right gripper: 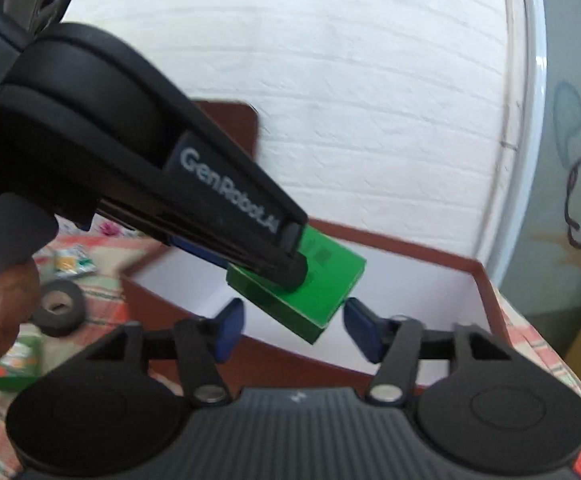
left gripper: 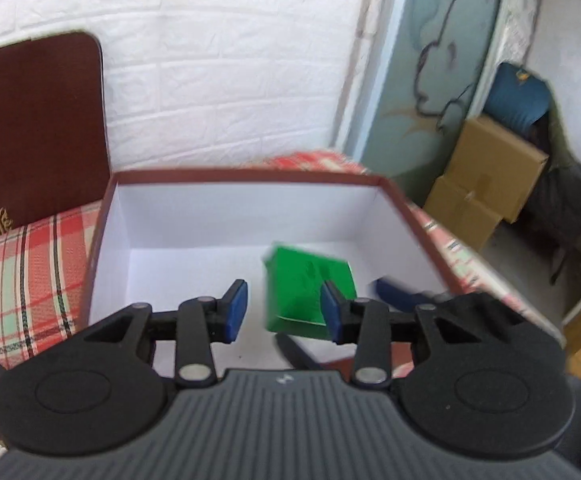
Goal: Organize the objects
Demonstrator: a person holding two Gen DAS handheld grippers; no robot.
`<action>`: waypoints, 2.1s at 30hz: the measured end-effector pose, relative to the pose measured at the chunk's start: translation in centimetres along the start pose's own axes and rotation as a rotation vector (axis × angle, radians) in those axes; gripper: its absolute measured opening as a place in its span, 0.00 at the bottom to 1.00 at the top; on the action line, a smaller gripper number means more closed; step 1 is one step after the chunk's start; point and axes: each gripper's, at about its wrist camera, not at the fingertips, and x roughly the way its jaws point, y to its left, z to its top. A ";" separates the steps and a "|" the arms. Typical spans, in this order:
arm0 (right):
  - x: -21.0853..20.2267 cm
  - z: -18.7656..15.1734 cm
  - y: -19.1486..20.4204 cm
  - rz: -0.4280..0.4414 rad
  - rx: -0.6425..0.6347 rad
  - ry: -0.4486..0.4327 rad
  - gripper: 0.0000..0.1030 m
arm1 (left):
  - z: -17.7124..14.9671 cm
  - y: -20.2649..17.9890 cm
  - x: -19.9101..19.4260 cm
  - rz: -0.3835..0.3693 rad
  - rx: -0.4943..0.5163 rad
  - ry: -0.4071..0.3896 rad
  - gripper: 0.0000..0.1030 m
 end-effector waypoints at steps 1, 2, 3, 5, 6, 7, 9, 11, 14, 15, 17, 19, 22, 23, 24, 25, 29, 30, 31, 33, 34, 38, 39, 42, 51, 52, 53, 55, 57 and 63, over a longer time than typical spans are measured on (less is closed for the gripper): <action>0.4 -0.2 -0.8 -0.017 0.020 0.001 0.70 | -0.4 0.2 0.2 0.020 -0.009 0.009 0.42; 0.6 -0.2 -1.4 -0.022 0.038 0.007 0.70 | -0.8 0.7 -0.3 0.018 -0.028 0.001 0.44; 0.5 -0.1 -1.8 -0.018 0.054 0.010 0.70 | -1.1 1.3 -1.0 0.008 -0.048 -0.013 0.45; 0.3 -0.2 -2.0 0.003 0.079 0.006 0.70 | -1.7 2.7 -3.1 0.028 -0.080 -0.048 0.44; 0.2 -0.3 -1.9 0.005 0.088 0.006 0.69 | -2.2 3.5 -4.4 0.036 -0.092 -0.070 0.45; 0.1 -0.3 -1.8 0.004 0.092 0.003 0.69 | -2.7 4.3 -5.7 0.042 -0.100 -0.089 0.45; -0.1 0.0 -1.2 0.033 0.101 0.008 0.69 | -4.3 6.1 -8.5 0.074 -0.106 -0.119 0.45; -0.9 0.0 -0.4 0.074 0.115 0.012 0.69 | -6.0 7.8 -10.5 0.123 -0.110 -0.130 0.45; -1.1 0.6 1.9 0.114 0.103 0.028 0.69 | -8.9 10.7 -12.7 0.170 -0.145 -0.119 0.45; -1.3 0.4 2.9 0.120 0.096 0.029 0.71 | -10.1 11.6 -13.5 0.187 -0.157 -0.114 0.45; -1.7 0.1 4.7 0.135 0.075 0.042 0.70 | -11.7 12.6 -13.8 0.225 -0.169 -0.100 0.45; -1.4 -0.5 6.1 0.164 0.073 0.074 0.70 | -13.6 14.1 -14.6 0.256 -0.188 -0.081 0.45; -0.8 -1.5 8.2 0.192 0.065 0.126 0.70 | -15.8 16.1 -15.0 0.304 -0.223 -0.053 0.45; -0.7 -2.0 8.7 0.205 0.070 0.148 0.70 | -16.5 16.7 -15.2 0.321 -0.237 -0.045 0.45; -0.6 -2.5 9.3 0.217 0.072 0.170 0.70 | -17.2 17.4 -15.4 0.336 -0.254 -0.037 0.45; -0.5 -2.9 9.9 0.226 0.070 0.191 0.70 | -17.9 18.1 -15.5 0.348 -0.271 -0.030 0.45; -1.1 -4.8 12.1 0.262 0.061 0.260 0.70 | -19.6 20.0 -15.4 0.401 -0.316 -0.002 0.45; -1.2 -5.1 12.6 0.270 0.059 0.274 0.70 | -19.9 20.5 -15.3 0.412 -0.327 0.003 0.45; -1.3 -5.3 13.2 0.275 0.052 0.283 0.70 | -20.2 20.9 -15.2 0.422 -0.337 0.008 0.45; -1.4 -5.8 14.4 0.285 0.029 0.300 0.70 | -20.7 21.4 -15.1 0.440 -0.341 0.000 0.45; -1.4 -6.0 15.0 0.290 0.015 0.309 0.70 | -20.8 21.4 -15.3 0.449 -0.333 -0.008 0.45; -1.1 -6.6 17.5 0.309 -0.058 0.335 0.71 | -21.4 21.7 -15.3 0.489 -0.311 -0.023 0.45; -1.1 -6.8 18.0 0.307 -0.077 0.335 0.76 | -21.5 21.8 -15.4 0.491 -0.310 -0.028 0.45; -1.3 -6.9 19.0 0.296 -0.108 0.319 0.79 | -21.8 22.2 -15.6 0.491 -0.307 -0.039 0.45; 0.6 -6.2 21.1 0.320 -0.130 0.305 0.92 | -22.0 22.5 -15.7 0.481 -0.303 -0.050 0.46; 1.1 -6.1 21.5 0.324 -0.132 0.301 0.92 | -22.0 22.5 -15.8 0.479 -0.305 -0.050 0.46; 1.7 -5.8 21.8 0.328 -0.129 0.301 0.92 | -22.0 22.6 -15.8 0.476 -0.306 -0.050 0.46; 2.6 -5.4 22.5 0.334 -0.128 0.301 0.92 | -22.1 22.6 -15.9 0.475 -0.308 -0.049 0.46; 3.1 -5.2 23.0 0.356 -0.137 0.294 0.79 | -22.0 22.6 -15.9 0.481 -0.307 -0.045 0.46; 0.0 -6.2 22.4 0.367 -0.210 0.267 0.60 | -21.5 21.8 -16.6 0.424 -0.335 0.003 0.47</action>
